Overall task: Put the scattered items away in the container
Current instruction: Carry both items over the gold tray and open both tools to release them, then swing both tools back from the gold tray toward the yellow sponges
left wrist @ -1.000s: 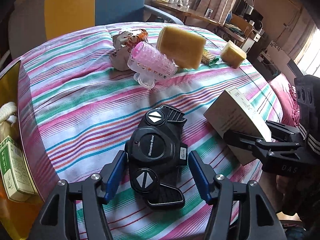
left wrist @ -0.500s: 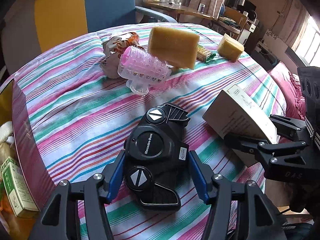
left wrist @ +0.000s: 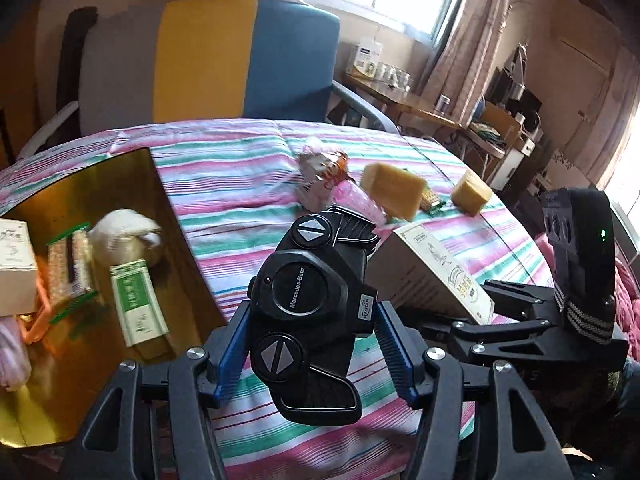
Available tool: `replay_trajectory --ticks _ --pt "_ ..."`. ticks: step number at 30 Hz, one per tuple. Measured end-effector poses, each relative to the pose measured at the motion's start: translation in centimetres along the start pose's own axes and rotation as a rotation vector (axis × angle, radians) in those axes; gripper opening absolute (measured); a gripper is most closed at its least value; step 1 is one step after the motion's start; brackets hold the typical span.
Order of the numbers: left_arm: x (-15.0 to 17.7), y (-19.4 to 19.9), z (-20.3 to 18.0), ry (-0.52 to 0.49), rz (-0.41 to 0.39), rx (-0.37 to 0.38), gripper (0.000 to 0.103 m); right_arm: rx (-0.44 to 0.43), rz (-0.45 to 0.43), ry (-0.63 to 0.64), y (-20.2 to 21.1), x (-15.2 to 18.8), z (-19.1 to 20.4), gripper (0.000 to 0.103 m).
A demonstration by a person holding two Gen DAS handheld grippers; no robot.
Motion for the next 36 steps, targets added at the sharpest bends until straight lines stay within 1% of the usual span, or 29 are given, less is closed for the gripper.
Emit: replay_trajectory --ticks 6,9,11,14,16,18,19,20,21,23,25,28,30,31,34,36 --pt "-0.3 3.8 7.1 0.125 -0.063 -0.156 0.062 -0.099 0.002 0.12 -1.2 -2.4 6.4 0.053" --pt "0.0 4.6 10.3 0.176 -0.068 -0.24 0.062 -0.153 -0.009 0.18 -1.8 -4.0 10.1 0.053" --pt "0.3 4.8 12.4 0.215 -0.063 -0.283 0.062 -0.185 -0.013 0.211 -2.4 -5.0 12.6 0.053" --pt "1.1 5.0 14.7 0.269 -0.049 -0.336 0.062 -0.232 -0.002 0.236 -3.7 -6.3 15.7 0.054" --pt "1.9 5.0 16.0 0.305 -0.038 -0.351 0.062 -0.26 0.015 0.239 -4.6 -6.7 17.2 0.055" --pt "2.7 5.1 17.1 0.332 -0.032 -0.358 0.063 -0.274 0.035 0.233 -5.4 -6.7 18.4 0.066" --pt "3.0 5.2 17.4 0.338 -0.031 -0.357 0.067 -0.275 0.038 0.232 -5.7 -6.6 18.7 0.068" --pt "3.2 5.3 17.6 0.345 -0.034 -0.357 0.068 -0.277 0.043 0.23 -5.9 -6.5 19.1 0.071" --pt "3.4 5.5 17.8 0.352 -0.043 -0.354 0.07 -0.281 0.05 0.229 -6.0 -6.3 19.3 0.074" --pt "3.7 5.9 18.1 0.366 -0.061 -0.346 0.074 -0.278 0.061 0.229 -6.3 -5.9 19.3 0.075" --pt "4.1 6.6 18.4 0.384 -0.082 -0.355 0.078 -0.274 0.072 0.212 -6.5 -5.6 18.6 0.075" --pt "3.8 7.1 18.6 0.408 -0.127 -0.347 0.079 -0.27 0.082 0.167 -6.3 -5.1 16.7 0.077" --pt "3.5 7.6 17.9 0.397 -0.157 -0.33 0.079 -0.262 0.08 0.129 -5.9 -4.6 15.0 0.077" --pt "3.2 7.7 17.4 0.383 -0.167 -0.321 0.079 -0.257 0.076 0.111 -5.7 -4.4 14.2 0.077" --pt "2.3 7.4 14.5 0.298 -0.171 -0.263 0.079 -0.23 0.06 0.053 -4.8 -3.7 11.1 0.079" --pt "1.6 6.5 12.1 0.23 -0.149 -0.209 0.079 -0.201 0.051 0.007 -4.3 -3.2 8.6 0.08"
Point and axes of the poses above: each gripper's, at about its wrist camera, not at the fingertips, and y roughly against the way its jaws point, z to its left, x to its underside, the point moved 4 cm from there along -y, roughly the way its jaws point, and after that the axes turned 1 degree about x, right-handed, at the moved point
